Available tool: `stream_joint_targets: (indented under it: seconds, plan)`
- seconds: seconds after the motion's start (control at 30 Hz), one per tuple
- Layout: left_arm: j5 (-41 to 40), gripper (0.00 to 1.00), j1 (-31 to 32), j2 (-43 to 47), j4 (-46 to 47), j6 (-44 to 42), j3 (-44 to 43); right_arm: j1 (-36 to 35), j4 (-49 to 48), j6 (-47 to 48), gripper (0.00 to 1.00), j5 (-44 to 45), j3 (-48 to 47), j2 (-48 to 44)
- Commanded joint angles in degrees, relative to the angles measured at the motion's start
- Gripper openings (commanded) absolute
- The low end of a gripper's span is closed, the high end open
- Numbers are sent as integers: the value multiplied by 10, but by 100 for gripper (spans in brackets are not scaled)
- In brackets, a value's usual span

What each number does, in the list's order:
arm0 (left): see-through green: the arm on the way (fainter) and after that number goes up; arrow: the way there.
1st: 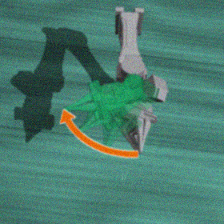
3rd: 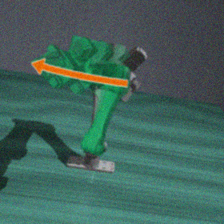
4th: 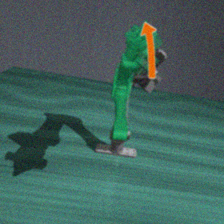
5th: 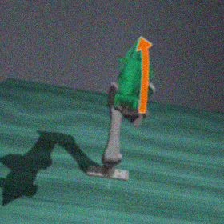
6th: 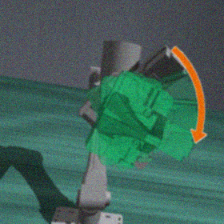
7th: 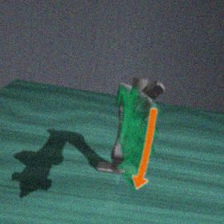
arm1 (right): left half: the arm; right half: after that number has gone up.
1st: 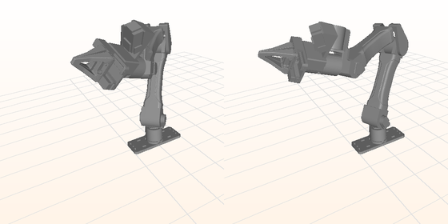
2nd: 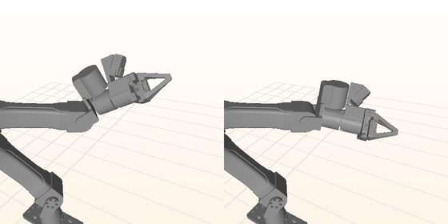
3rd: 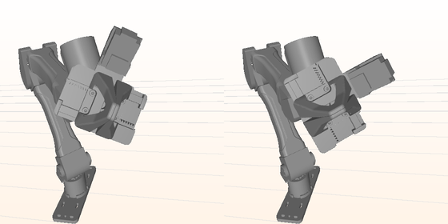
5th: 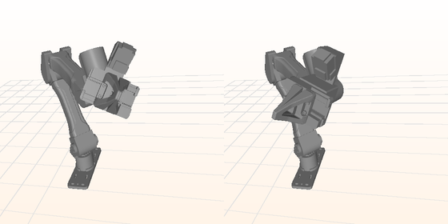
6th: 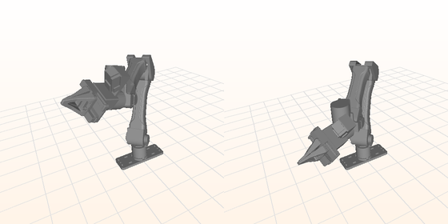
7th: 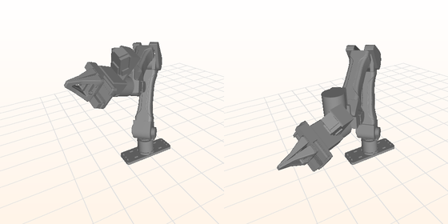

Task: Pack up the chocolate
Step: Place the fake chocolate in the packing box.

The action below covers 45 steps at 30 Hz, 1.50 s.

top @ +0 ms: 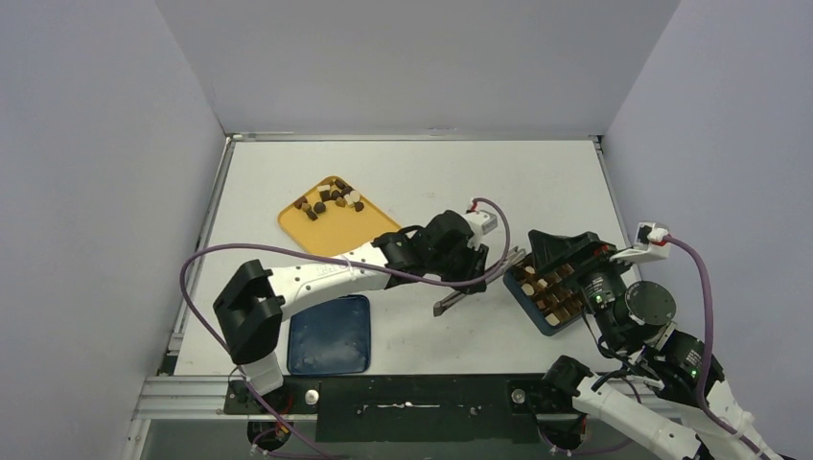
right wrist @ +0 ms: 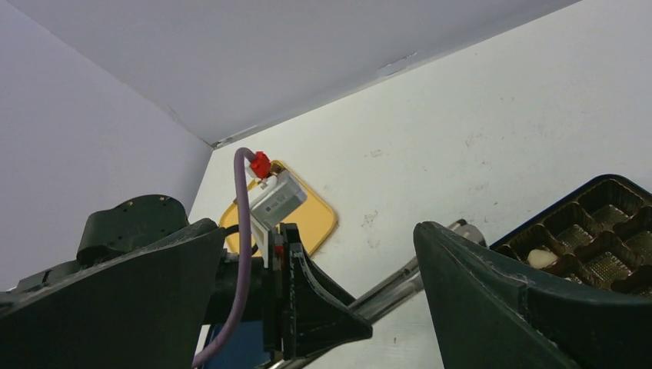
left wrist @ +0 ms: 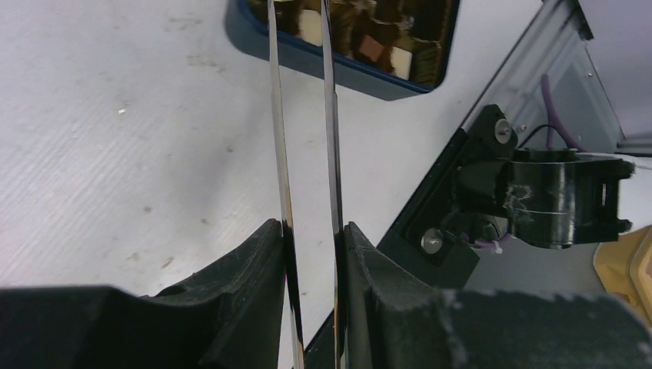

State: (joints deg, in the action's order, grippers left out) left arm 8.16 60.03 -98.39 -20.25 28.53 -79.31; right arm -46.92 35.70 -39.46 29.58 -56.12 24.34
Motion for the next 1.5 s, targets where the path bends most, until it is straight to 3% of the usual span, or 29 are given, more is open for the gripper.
stream_joint_targets:
  seconds: [0.0,0.63,1.47]
  plan:
    - [22,26,33,-21,81,15,-52,1,-5,-6,100,5,-10,11]
    - [39,29,75,-152,68,2,-164,2,-13,-14,100,6,1,16]
    - [-4,38,88,-178,43,-8,-184,2,-10,-11,100,12,6,1]
